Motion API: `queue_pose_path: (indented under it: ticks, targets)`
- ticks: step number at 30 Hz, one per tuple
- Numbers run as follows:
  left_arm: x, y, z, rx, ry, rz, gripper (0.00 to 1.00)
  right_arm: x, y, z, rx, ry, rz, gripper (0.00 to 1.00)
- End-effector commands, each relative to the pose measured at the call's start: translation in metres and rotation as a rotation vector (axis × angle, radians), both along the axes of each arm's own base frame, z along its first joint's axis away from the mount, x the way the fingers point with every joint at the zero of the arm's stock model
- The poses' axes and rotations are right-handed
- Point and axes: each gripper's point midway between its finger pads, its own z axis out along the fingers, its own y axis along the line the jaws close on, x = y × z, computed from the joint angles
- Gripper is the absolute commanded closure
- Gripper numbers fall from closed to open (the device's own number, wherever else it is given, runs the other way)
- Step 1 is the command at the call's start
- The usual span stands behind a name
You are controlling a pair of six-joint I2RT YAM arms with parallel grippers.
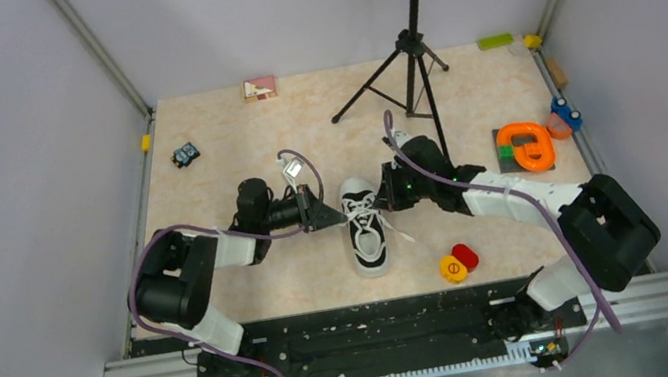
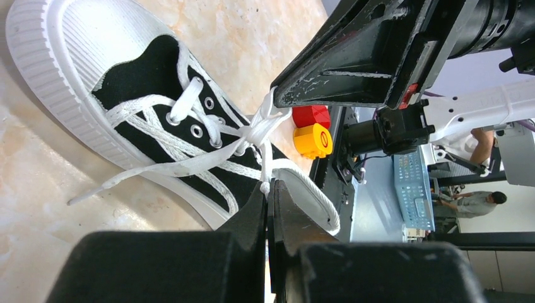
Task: Tie the shoes
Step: Cross the shoelace with the shoelace.
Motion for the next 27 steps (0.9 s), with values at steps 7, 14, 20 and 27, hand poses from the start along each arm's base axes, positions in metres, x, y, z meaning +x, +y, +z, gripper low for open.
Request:
queue_pose_path:
  ticks: [7,14,20,27]
  targets:
    - [0.012,0.003,0.01,0.019,-0.065,0.032,1.0,0.023,-0.019,0.021,0.118,-0.035,-0.196,1.0]
    - [0.011,0.007,-0.001,0.057,-0.027,0.043,1.0,0.03,-0.027,0.017,0.148,-0.014,-0.263,1.0]
    - [0.008,0.011,-0.008,0.072,-0.007,0.055,1.0,0.03,-0.034,-0.002,0.113,0.026,-0.29,1.0]
    - [0.014,0.024,-0.012,0.098,0.029,0.084,1.0,0.031,-0.04,-0.019,0.102,0.06,-0.309,1.0]
